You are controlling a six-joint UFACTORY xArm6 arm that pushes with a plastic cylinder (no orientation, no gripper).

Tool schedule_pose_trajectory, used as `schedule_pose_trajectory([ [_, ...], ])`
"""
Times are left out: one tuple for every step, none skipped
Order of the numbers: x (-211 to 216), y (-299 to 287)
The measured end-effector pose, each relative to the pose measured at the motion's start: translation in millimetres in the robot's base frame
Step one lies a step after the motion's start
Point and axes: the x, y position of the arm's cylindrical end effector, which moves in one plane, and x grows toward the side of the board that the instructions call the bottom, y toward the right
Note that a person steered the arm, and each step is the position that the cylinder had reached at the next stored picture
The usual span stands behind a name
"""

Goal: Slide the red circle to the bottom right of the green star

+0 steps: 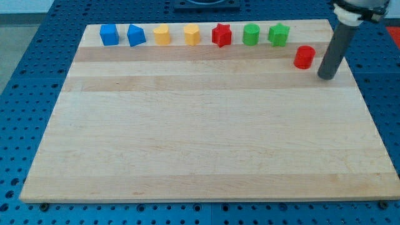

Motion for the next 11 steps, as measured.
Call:
schedule_pose_trajectory([
  [0.5,-21.4],
  [-8.1,-34.2],
  [-14.7,-35.8],
  [-20.9,-35.8],
  [-25.5,-36.8],
  [-26.6,-38.1],
  [-34.2,-38.8],
  [-43.3,-39.6],
  [-50.8,-39.6],
  [-53.0,-39.6],
  [-53.6,-35.8],
])
